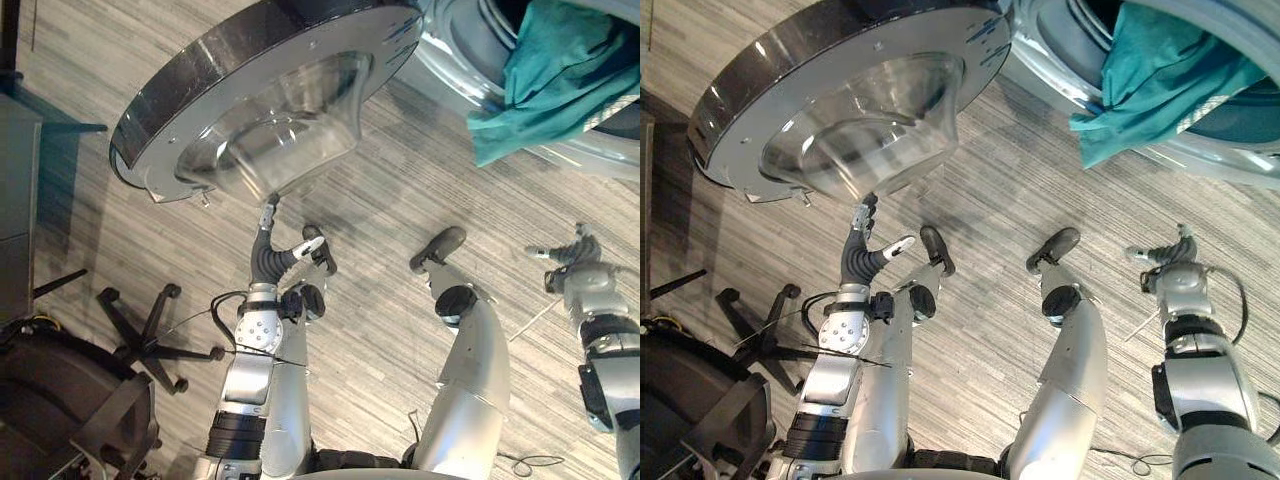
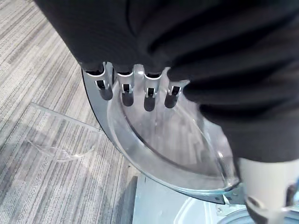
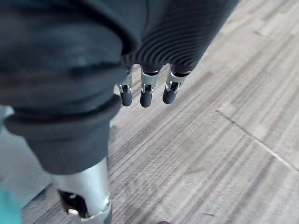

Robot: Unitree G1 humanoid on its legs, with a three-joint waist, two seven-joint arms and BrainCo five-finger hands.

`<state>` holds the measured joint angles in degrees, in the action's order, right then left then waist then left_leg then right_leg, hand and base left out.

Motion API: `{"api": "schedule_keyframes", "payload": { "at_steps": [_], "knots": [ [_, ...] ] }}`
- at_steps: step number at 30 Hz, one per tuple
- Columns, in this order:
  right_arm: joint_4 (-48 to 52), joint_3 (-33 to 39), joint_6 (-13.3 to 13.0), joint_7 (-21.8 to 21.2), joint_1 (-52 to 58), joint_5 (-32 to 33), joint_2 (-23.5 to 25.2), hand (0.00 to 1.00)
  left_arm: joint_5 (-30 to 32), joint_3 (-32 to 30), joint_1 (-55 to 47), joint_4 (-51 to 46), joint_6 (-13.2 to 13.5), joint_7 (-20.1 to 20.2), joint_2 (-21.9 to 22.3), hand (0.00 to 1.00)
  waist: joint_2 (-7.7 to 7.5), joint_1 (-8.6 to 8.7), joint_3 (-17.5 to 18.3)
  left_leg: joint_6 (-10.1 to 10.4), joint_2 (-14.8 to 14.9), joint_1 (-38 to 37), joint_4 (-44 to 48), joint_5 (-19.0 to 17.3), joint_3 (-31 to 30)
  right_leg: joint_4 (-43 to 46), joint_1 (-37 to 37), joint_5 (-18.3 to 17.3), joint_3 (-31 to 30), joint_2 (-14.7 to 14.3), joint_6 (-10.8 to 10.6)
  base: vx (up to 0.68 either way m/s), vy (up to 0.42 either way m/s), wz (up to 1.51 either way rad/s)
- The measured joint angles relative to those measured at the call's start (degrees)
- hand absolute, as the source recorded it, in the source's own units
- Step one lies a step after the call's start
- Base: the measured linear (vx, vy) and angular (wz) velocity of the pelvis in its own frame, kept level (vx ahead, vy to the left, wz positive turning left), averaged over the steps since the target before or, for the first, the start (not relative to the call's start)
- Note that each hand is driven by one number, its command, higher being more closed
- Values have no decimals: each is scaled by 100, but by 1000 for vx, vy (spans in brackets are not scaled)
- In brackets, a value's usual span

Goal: Pick up the laundry basket with both hands and put the clothes into the washing machine.

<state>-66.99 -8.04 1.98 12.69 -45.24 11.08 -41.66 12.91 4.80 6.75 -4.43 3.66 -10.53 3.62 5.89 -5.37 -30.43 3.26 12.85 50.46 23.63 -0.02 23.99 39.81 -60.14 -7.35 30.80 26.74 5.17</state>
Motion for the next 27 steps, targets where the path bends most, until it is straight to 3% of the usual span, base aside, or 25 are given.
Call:
{"api": "schedule_keyframes", "payload": {
  "at_steps": [7,12,13,23,25,27],
  "knots": [
    [-84,-1249,-178,293,-1513,-275,-66,0,-122,33,9,57,0,-323,0,0,107,-131,65,48,-259,-29,-1034,711,-81,-17,-242,-10,80,44,16,-47,-34,24],
    [9,-1438,-206,483,-2165,55,-55,0,-134,321,109,159,13,-492,-9,0,139,-188,86,78,-385,-40,-1654,1174,-289,28,-336,-70,201,71,109,-54,-47,24],
    [160,-1366,-212,494,-2179,314,-36,100,-189,379,126,250,14,-524,-10,0,140,-170,86,83,-408,-42,-1784,1261,-314,39,-362,-75,231,77,114,-54,-45,14],
    [1071,501,-141,868,-2046,880,123,100,-332,694,186,346,170,-731,-25,0,144,-150,87,69,-483,-71,-2242,1615,-332,48,-520,-44,225,59,186,-59,-38,3],
    [2332,1141,-242,1214,-1614,905,139,100,-333,685,185,347,194,-762,-25,0,144,-95,87,62,-478,-66,-2269,1637,-331,-21,-517,-1,232,23,213,-59,-33,-5],
    [3671,1856,-613,1531,-1385,908,126,100,-332,610,195,386,203,-854,-21,0,143,35,87,64,-461,-82,-2258,1637,-328,-78,-458,53,256,0,201,-48,-28,-9]
  ]
}}
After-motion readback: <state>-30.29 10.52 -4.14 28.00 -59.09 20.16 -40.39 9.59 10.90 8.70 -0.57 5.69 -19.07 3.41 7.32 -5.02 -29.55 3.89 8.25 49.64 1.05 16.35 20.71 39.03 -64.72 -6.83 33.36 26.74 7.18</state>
